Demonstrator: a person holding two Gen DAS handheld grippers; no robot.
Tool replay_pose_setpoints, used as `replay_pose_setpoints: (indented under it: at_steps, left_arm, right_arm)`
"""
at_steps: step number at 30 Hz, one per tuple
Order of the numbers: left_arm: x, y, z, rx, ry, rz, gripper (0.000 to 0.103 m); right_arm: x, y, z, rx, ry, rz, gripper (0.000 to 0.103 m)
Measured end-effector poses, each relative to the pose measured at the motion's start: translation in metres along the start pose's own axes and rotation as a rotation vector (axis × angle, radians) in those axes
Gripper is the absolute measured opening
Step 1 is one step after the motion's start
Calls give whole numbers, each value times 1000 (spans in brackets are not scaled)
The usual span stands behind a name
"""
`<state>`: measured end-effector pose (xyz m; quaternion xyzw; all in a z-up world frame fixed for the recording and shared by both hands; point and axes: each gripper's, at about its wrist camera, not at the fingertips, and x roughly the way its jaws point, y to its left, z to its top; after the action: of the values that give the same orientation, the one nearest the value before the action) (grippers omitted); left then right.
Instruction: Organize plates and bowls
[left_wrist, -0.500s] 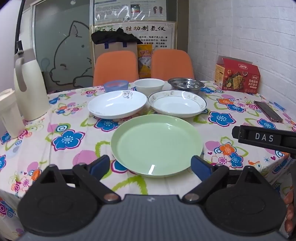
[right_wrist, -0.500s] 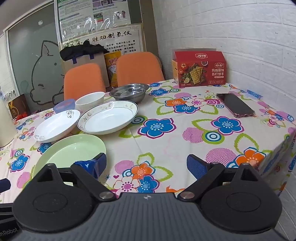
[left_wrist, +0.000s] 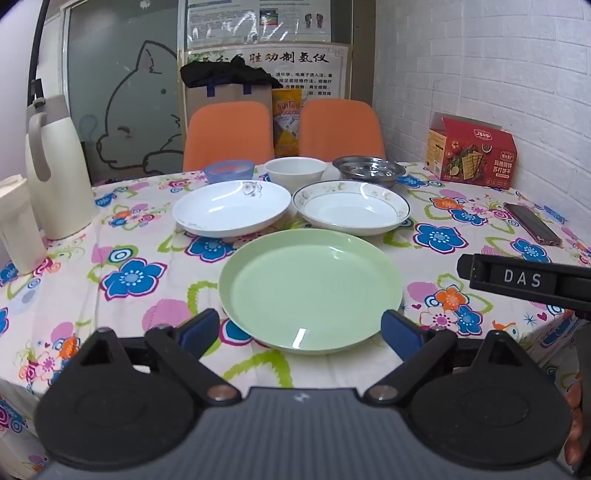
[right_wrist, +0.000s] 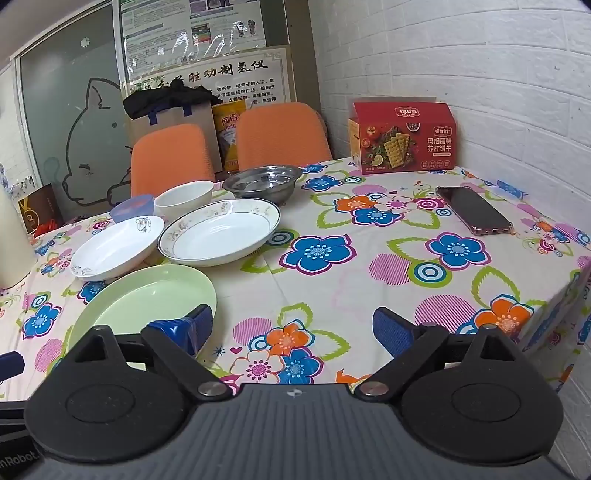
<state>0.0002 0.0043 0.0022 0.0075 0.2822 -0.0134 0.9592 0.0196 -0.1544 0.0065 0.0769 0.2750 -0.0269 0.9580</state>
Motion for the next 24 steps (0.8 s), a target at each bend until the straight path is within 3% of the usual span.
replay_pose_setpoints:
  at_steps: [24]
  left_arm:
    - [-1,3,1,-3,-11,-3,94]
  right_arm:
    - [0,2,-2,-20,-3,9,81]
